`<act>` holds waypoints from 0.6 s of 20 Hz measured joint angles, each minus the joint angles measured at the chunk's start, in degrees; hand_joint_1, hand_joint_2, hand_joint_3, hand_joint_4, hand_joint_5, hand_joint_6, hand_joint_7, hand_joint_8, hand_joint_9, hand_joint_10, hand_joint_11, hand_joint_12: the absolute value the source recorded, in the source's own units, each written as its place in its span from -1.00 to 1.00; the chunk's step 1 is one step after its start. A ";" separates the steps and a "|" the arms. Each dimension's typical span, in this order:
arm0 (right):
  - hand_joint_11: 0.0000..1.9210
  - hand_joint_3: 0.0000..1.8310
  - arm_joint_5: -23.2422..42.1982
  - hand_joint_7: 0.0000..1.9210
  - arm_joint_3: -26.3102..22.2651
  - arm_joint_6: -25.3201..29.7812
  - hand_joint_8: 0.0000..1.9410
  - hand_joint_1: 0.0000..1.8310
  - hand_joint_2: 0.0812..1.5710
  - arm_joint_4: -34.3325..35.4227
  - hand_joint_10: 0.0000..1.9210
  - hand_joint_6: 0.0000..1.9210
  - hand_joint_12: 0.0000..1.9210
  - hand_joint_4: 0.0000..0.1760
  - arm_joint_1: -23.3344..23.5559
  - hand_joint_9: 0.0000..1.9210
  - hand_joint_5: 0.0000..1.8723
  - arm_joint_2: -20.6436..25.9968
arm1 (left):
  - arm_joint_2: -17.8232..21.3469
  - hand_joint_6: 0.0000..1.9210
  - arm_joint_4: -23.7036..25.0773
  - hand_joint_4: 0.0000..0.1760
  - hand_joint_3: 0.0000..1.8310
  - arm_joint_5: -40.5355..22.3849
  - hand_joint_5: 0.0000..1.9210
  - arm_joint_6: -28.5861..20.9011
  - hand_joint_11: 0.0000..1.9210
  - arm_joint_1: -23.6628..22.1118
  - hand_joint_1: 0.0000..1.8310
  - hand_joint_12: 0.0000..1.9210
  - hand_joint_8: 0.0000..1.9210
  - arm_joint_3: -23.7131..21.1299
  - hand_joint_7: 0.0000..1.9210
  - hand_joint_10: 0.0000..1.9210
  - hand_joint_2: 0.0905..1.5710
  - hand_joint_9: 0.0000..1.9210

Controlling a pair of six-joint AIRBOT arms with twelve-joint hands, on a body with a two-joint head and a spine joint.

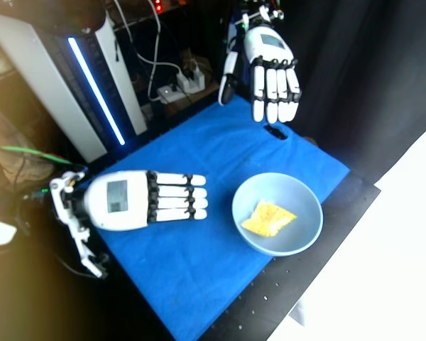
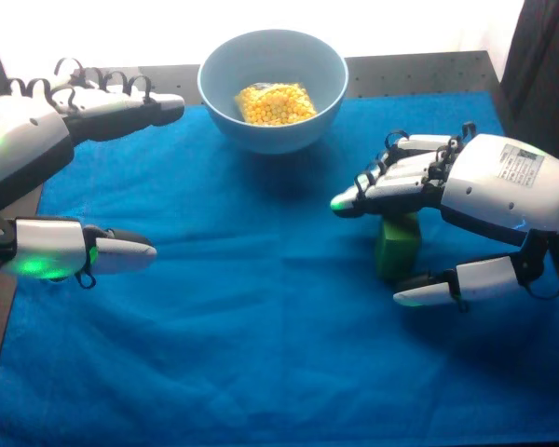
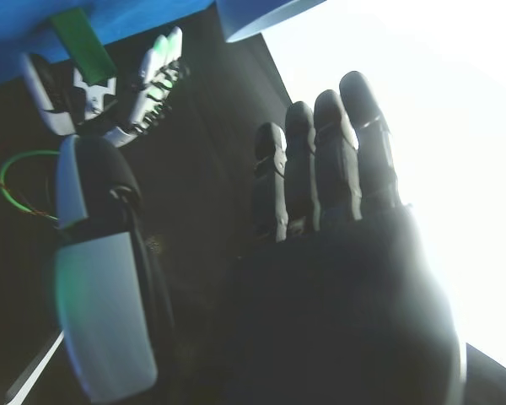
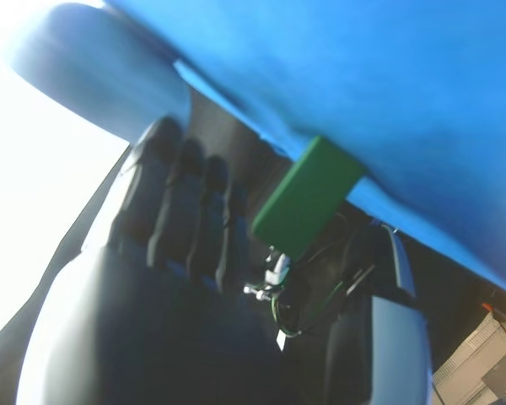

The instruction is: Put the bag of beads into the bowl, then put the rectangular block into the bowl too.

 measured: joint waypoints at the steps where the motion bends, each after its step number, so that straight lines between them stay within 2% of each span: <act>1: -0.54 -1.00 -0.04 -0.18 0.11 0.00 -0.98 0.01 0.26 0.11 -0.94 -0.99 0.19 -1.00 0.02 -0.12 -0.25 -0.07 | 0.00 -1.00 0.07 -0.30 -1.00 -0.04 -0.72 -0.09 -0.98 0.04 -0.16 -0.24 -1.00 0.00 -0.71 -0.99 0.20 -0.73; 2: -0.46 -1.00 -0.02 -0.07 0.11 0.00 -0.97 0.04 0.26 0.17 -0.82 -1.00 0.26 -1.00 0.09 -0.05 -0.17 -0.07 | 0.00 -1.00 0.02 -0.37 -1.00 -0.26 -0.72 -0.39 -0.97 0.22 -0.18 -0.23 -1.00 0.00 -0.70 -0.98 0.21 -0.71; 3: -0.38 -1.00 -0.02 0.03 0.11 0.00 -0.95 0.02 0.27 0.17 -0.51 -1.00 0.36 -1.00 0.13 -0.06 -0.10 -0.07 | 0.00 -1.00 -0.11 -0.51 -1.00 -0.33 -0.72 -0.42 -0.96 0.44 -0.18 -0.23 -1.00 0.00 -0.70 -0.98 0.22 -0.70; 4: -0.36 -1.00 0.04 0.09 0.11 0.04 -0.93 0.04 0.27 0.22 -0.28 -1.00 0.44 -1.00 0.24 -0.10 -0.06 -0.07 | -0.02 -1.00 -0.20 -0.57 -1.00 -0.13 -0.71 -0.44 -0.94 0.52 -0.18 -0.27 -1.00 0.00 -0.69 -1.00 0.22 -0.69; 6: -0.35 -1.00 0.37 0.16 0.11 0.07 -0.91 0.03 0.28 0.48 0.03 -0.99 0.58 -1.00 0.24 -0.14 0.07 -0.09 | -0.37 -1.00 -0.20 -0.26 -1.00 -0.15 -0.72 -0.66 -0.96 0.57 -0.15 -0.35 -1.00 0.00 -0.70 -1.00 0.23 -0.71; 7: -0.33 -1.00 0.59 0.19 0.11 0.11 -0.89 0.11 0.36 0.61 0.10 -0.28 0.59 0.30 0.24 -0.15 0.11 -0.17 | -0.37 -1.00 0.04 -0.12 -1.00 -0.13 -0.73 -0.74 -0.98 0.68 -0.16 -0.37 -1.00 0.00 -0.70 -1.00 0.22 -0.72; 8: -0.32 -1.00 0.79 0.09 0.11 0.15 -0.03 0.33 0.37 0.63 0.20 -0.35 0.68 -1.00 0.24 -0.12 0.12 -0.17 | -0.37 -1.00 -0.11 -0.18 -1.00 -0.15 -0.72 -0.87 -0.97 0.81 -0.17 -0.41 -1.00 0.00 -0.69 -1.00 0.22 -0.72; 9: -0.29 -1.00 0.92 -0.02 0.15 0.35 0.08 0.26 0.34 0.70 0.40 -0.20 0.82 -1.00 0.24 -0.12 0.15 -0.17 | -0.37 -1.00 -0.35 -0.18 -1.00 -0.20 -0.71 -0.87 -0.96 0.98 -0.18 -0.43 -1.00 0.00 -0.69 -1.00 0.22 -0.71; 10: -0.16 -1.00 1.27 0.04 0.15 0.37 0.33 0.28 0.33 0.68 0.67 -0.18 0.96 -1.00 0.24 -0.04 0.16 -0.17 | -0.37 -1.00 -0.57 -0.31 -1.00 -0.24 -0.71 -0.90 -0.96 1.22 -0.16 -0.44 -1.00 0.00 -0.68 -1.00 0.23 -0.71; 11: 0.03 -1.00 1.16 0.11 0.22 0.28 0.53 0.29 0.33 0.68 0.85 -0.18 0.99 -1.00 0.42 0.09 0.16 -0.17 | -0.37 -1.00 -0.70 -0.50 -1.00 -0.09 -0.71 -0.94 -0.94 1.38 -0.18 -0.43 -1.00 0.00 -0.67 -0.99 0.22 -0.70; 12: 0.26 -1.00 0.72 0.18 0.31 0.22 0.71 0.29 0.33 0.59 0.97 -0.17 1.00 -1.00 0.70 0.25 0.16 -0.13 | -0.37 -1.00 -0.85 -0.60 -1.00 -0.17 -0.71 -1.05 -0.96 1.62 -0.18 -0.44 -1.00 0.00 -0.68 -1.00 0.22 -0.71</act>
